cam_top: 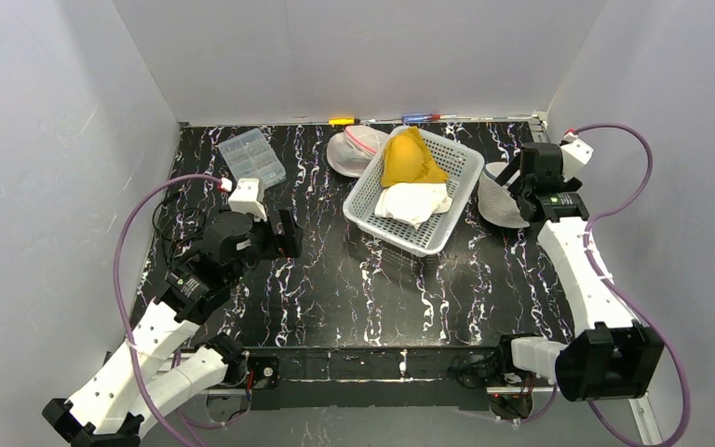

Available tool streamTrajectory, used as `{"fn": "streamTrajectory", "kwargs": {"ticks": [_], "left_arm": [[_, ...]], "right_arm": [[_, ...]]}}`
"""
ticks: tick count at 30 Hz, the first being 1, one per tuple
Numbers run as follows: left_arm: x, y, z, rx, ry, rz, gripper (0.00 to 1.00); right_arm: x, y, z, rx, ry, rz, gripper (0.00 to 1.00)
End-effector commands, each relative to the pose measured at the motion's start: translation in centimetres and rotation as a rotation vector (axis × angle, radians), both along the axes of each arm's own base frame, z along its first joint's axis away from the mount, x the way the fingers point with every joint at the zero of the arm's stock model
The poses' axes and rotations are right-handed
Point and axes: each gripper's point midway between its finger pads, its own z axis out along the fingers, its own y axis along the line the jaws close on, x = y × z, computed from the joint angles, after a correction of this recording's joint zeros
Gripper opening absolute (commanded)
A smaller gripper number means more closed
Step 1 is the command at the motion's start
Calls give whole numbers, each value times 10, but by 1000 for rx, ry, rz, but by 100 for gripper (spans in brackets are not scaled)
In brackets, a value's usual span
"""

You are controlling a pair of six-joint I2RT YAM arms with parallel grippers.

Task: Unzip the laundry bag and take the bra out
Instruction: Pick up the laundry bag at the center of the board.

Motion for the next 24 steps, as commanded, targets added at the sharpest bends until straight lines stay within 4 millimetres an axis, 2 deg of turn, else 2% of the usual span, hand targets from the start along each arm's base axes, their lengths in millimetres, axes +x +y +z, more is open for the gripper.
{"fn": "streamTrajectory", "kwargs": {"ticks": [1,6,11,13,18,22,24], "left_arm": [[-2,13,6,4,-27,55,97],[-3,12,7,-17,-49,47,97],[-2,6,3,-9,-22,25,97],[-2,6,1,-1,-16,27,96],[-1,9,1,9,-21,37,96],[-1,8,0,13,-20,35,96],[-1,7,-1,16,-16,33,96]], "right_arm": [[6,-17,-1,61,-27,-82,91],[3,-21,-18,27,-3,-49,91],[22,-24,-39,30,60,-43,91],[29,-34,-47,60,82,-78,91],[49,-40,-53,158,49,-114,91],[56,-48,-58,213,31,-149,91],[57,-45,-55,233,2,-138,91]]}}
